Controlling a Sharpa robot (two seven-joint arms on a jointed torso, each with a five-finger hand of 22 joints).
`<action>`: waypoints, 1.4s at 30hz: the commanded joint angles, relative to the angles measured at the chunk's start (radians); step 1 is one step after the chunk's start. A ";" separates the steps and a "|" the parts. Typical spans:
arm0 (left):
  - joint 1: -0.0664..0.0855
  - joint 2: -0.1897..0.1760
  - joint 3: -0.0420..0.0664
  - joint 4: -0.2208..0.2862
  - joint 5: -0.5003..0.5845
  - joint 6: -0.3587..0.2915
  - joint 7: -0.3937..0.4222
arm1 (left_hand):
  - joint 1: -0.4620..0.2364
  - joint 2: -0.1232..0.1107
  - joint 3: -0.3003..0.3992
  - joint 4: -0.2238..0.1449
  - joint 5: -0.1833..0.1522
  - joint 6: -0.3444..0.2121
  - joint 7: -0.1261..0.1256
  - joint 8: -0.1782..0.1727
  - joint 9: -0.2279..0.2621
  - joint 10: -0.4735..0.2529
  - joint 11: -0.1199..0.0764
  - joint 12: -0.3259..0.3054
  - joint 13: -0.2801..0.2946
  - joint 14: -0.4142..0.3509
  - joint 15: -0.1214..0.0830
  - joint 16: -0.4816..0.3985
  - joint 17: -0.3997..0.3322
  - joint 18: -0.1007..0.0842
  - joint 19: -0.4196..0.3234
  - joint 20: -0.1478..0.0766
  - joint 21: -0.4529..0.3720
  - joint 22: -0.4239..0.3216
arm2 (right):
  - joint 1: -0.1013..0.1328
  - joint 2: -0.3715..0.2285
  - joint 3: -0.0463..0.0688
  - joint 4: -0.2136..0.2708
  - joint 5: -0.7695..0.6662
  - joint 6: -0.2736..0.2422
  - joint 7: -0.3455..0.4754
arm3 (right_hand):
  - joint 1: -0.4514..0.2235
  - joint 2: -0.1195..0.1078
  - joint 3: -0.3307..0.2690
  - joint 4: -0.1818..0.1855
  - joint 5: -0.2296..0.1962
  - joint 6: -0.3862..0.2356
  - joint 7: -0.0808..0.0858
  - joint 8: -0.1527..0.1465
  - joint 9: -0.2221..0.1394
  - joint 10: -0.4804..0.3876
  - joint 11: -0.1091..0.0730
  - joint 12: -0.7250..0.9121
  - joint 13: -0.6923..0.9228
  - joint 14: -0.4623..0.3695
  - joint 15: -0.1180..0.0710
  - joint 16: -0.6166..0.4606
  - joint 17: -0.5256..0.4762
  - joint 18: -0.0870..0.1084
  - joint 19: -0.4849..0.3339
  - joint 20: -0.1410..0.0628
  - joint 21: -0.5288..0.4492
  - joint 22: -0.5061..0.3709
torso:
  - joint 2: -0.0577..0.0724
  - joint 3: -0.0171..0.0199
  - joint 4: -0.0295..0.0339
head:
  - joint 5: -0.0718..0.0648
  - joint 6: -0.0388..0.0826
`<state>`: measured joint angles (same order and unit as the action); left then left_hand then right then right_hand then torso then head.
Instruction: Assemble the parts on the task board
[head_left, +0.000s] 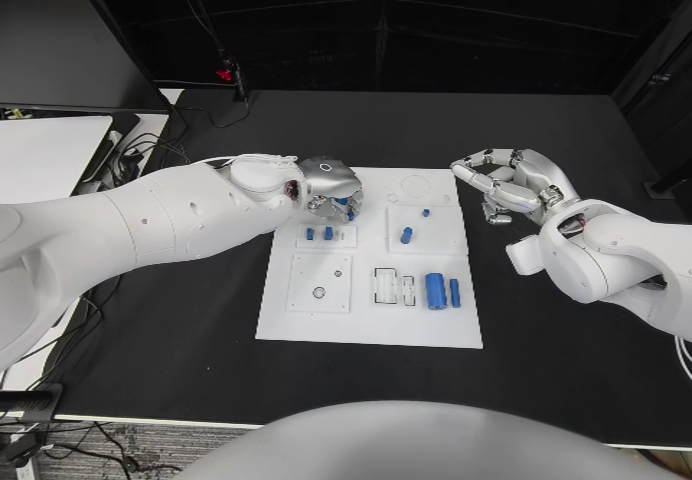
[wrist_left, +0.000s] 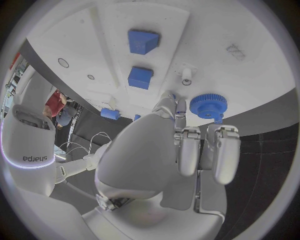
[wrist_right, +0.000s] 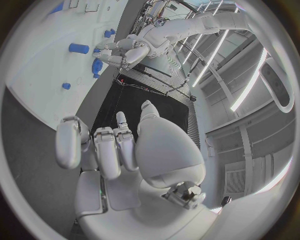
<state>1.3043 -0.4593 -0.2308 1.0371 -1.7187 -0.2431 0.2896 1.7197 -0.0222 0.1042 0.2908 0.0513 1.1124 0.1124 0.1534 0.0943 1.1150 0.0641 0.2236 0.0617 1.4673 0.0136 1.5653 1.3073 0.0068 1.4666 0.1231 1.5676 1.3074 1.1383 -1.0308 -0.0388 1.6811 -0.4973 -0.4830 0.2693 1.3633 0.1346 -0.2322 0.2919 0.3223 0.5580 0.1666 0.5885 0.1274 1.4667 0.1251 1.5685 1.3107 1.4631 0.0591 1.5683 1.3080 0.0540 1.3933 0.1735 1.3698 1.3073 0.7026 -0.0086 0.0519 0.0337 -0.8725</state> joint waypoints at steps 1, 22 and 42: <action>-0.005 -0.001 -0.004 -0.003 -0.007 0.013 -0.002 | 0.012 0.007 0.008 0.000 -0.002 0.009 0.002 0.005 0.007 0.012 0.000 -0.007 -0.001 0.103 -0.004 0.005 0.264 -0.007 0.104 -0.007 0.003 0.263 | 0.001 0.001 0.000 0.002 -0.002 0.003 0.004 | 0.006 0.002 -0.007 -0.002 0.002 -0.002 0.039 0.005 -0.002 0.104 0.004 0.002 0.260 0.108 0.005 0.002 0.263 0.014 0.001 -0.001 0.003 0.106 | 0.000 -0.0001 0.0000 | 0.000 0.000; 0.019 -0.048 -0.004 0.042 -0.008 -0.148 0.019 | 0.004 -0.003 0.016 0.002 -0.003 0.023 0.004 0.002 0.008 0.032 0.004 -0.029 -0.001 0.103 0.000 0.005 0.264 -0.007 0.104 -0.007 0.003 0.263 | 0.001 -0.001 0.000 0.000 -0.002 0.004 -0.003 | 0.007 0.003 -0.008 -0.002 0.005 -0.003 0.039 0.009 -0.002 0.104 0.003 0.002 0.260 0.108 0.004 0.002 0.263 0.014 0.000 -0.001 0.001 0.105 | 0.000 0.0008 -0.0003 | -0.003 0.000; 0.060 -0.170 -0.004 0.165 -0.008 -0.090 -0.028 | -0.005 -0.005 0.022 0.003 -0.003 0.028 0.002 -0.001 0.007 0.042 0.003 -0.043 -0.002 0.103 -0.001 0.005 0.264 -0.007 0.104 -0.007 0.003 0.263 | 0.001 -0.006 0.000 0.005 -0.002 0.003 -0.005 | 0.009 0.005 -0.011 -0.002 0.007 0.007 0.036 0.019 -0.002 0.104 0.002 0.002 0.260 0.108 0.003 0.002 0.263 0.015 -0.001 -0.002 0.001 0.105 | 0.000 0.0010 0.0022 | 0.004 0.000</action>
<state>1.3616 -0.6243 -0.2354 1.1934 -1.7240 -0.3595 0.2819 1.7264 -0.0272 0.1204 0.2946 0.0420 1.1296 0.1065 0.1476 0.0944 1.1495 0.0685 0.1848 0.0611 1.4674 0.0137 1.5653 1.3073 0.0067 1.4666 0.1231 1.5676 1.3074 1.1382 -1.0368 -0.0388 1.6829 -0.4973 -0.4826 0.2604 1.3633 0.1346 -0.2374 0.2914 0.3223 0.5581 0.1666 0.6038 0.1260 1.4667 0.1252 1.5685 1.3105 1.4632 0.0591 1.5683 1.3076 0.0540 1.3933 0.1735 1.3698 1.3073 0.7027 -0.0078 0.0527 0.0383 -0.8726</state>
